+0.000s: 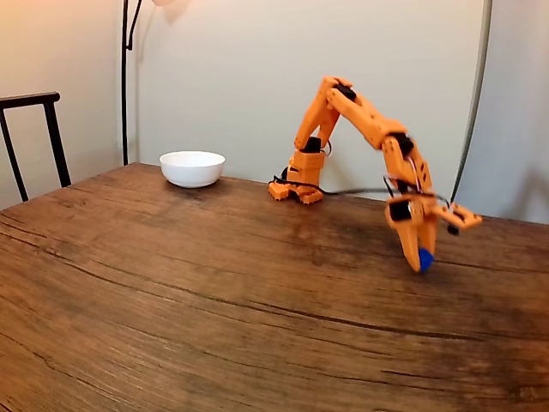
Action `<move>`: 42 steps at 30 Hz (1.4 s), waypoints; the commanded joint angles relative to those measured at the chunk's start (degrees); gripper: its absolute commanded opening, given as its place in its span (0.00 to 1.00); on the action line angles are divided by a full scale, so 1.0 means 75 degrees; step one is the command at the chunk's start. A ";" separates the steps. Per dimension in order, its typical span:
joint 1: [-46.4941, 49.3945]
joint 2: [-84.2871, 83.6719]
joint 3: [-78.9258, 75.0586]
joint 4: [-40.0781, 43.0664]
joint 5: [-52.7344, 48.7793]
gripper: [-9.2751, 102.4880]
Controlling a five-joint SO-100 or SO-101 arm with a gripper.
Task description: Grasp the cube and drop it in the bowl
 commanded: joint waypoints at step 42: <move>0.9316 0.8133 0.0984 0.7723 0.4535 0.13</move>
